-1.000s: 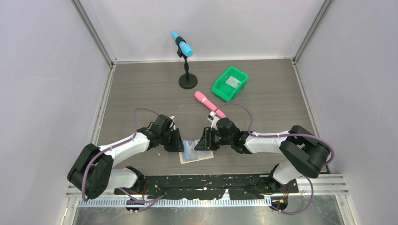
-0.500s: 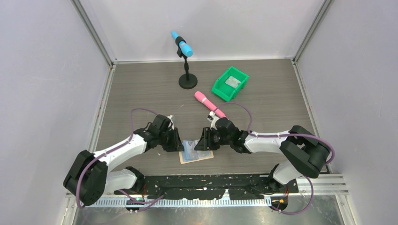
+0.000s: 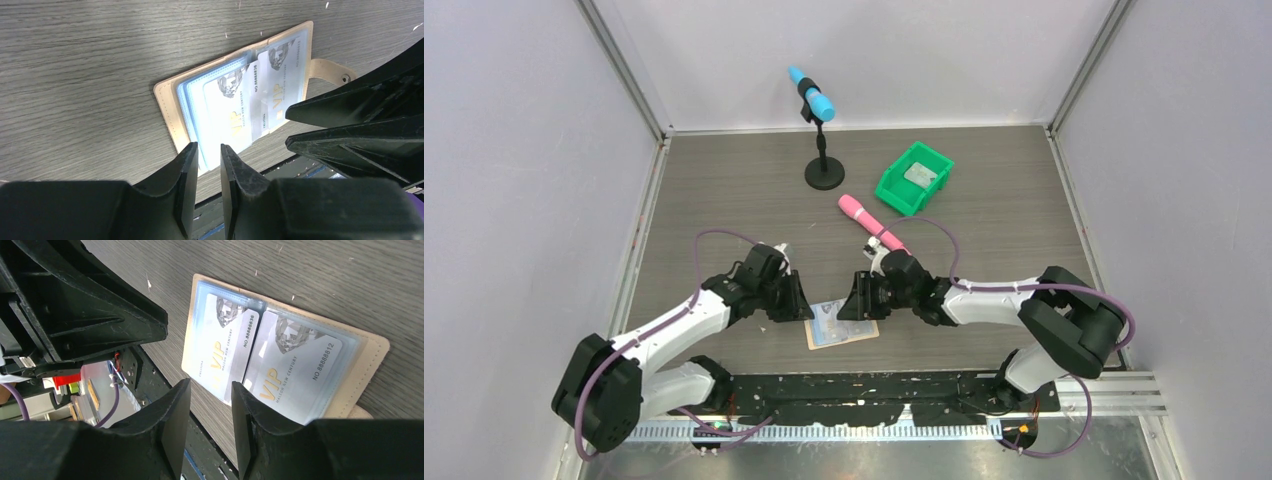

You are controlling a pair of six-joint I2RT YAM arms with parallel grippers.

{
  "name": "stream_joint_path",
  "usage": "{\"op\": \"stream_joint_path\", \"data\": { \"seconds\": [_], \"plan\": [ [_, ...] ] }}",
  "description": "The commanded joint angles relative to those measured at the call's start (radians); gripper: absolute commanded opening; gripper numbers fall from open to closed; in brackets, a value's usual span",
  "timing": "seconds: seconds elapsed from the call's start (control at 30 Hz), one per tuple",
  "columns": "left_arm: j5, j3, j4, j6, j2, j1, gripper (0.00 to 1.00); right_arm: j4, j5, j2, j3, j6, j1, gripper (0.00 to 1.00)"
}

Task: Take the credit cards out of the card holder
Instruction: Open the card holder at the center of the board, then remove the credit card from the card holder.

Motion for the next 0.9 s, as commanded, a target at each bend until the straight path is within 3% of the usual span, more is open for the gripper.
{"op": "stream_joint_path", "data": {
  "seconds": [0.0,0.2,0.6,0.87],
  "plan": [
    [-0.008,0.033,0.0,-0.01,-0.014,-0.004,0.26,0.004,0.004,0.019,0.047,-0.016,0.011,0.43],
    [0.024,-0.002,0.071,-0.019,0.031,-0.004,0.25,-0.008,0.02,0.034,0.066,-0.023,0.022,0.43],
    [0.052,-0.042,0.179,-0.023,0.145,-0.004,0.12,-0.056,0.075,0.077,0.085,-0.051,0.022,0.45],
    [0.058,-0.056,0.205,-0.027,0.186,-0.004,0.09,-0.062,0.078,0.094,0.087,-0.052,0.024,0.47]
  ]
}}
